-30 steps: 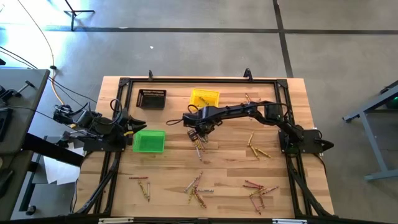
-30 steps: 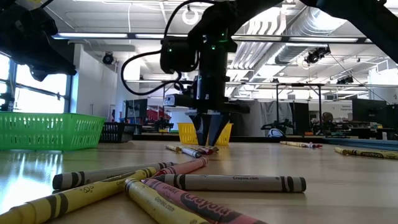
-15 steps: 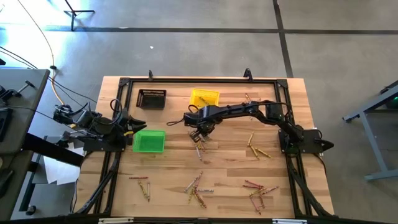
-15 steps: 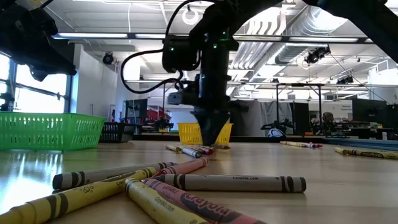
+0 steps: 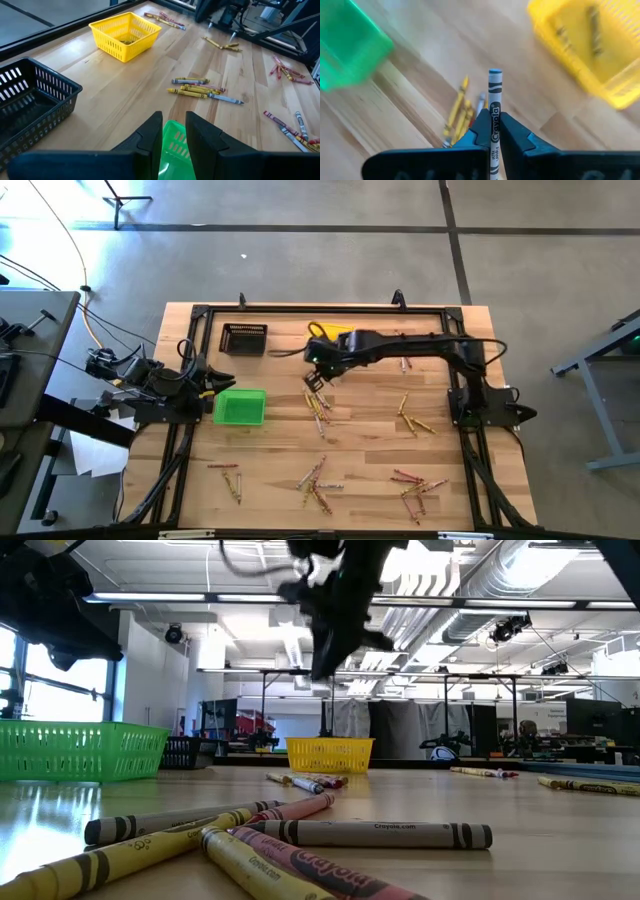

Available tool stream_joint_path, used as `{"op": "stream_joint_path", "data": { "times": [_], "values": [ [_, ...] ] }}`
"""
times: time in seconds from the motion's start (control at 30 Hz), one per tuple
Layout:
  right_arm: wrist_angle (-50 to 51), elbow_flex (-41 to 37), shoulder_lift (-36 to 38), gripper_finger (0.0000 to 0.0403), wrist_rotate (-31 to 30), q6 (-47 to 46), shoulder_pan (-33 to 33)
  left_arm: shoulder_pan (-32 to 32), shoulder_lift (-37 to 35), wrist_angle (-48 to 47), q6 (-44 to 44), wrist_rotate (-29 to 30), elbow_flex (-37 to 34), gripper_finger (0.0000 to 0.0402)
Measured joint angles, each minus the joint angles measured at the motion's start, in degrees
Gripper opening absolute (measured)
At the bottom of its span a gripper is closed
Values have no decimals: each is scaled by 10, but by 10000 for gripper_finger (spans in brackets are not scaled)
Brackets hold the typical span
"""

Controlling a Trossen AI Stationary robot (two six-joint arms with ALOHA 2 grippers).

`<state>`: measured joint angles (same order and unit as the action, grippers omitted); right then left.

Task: Sort crayons
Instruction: Put the blue crayon into the green bin

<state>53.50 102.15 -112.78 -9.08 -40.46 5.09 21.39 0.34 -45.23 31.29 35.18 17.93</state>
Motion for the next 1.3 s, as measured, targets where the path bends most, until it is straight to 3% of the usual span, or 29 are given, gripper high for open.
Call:
{"op": "stream_joint_path", "data": {
  "times": [0.43,0.63,0.73,1.0,1.3],
  "values": [
    [-59,1,93,6,-94,-15,-4,0,0,0,0,0,0,74],
    [-78,1,95,6,-85,-11,1,0,0,0,-1,1,0,74],
    [-79,1,96,6,-84,-11,2,0,0,1,-44,61,0,74],
    [-80,1,96,6,-79,-9,6,-1,0,59,-14,238,0,74],
    [-84,1,96,6,-72,-3,5,-1,0,79,-14,204,0,74]
  ]
}}
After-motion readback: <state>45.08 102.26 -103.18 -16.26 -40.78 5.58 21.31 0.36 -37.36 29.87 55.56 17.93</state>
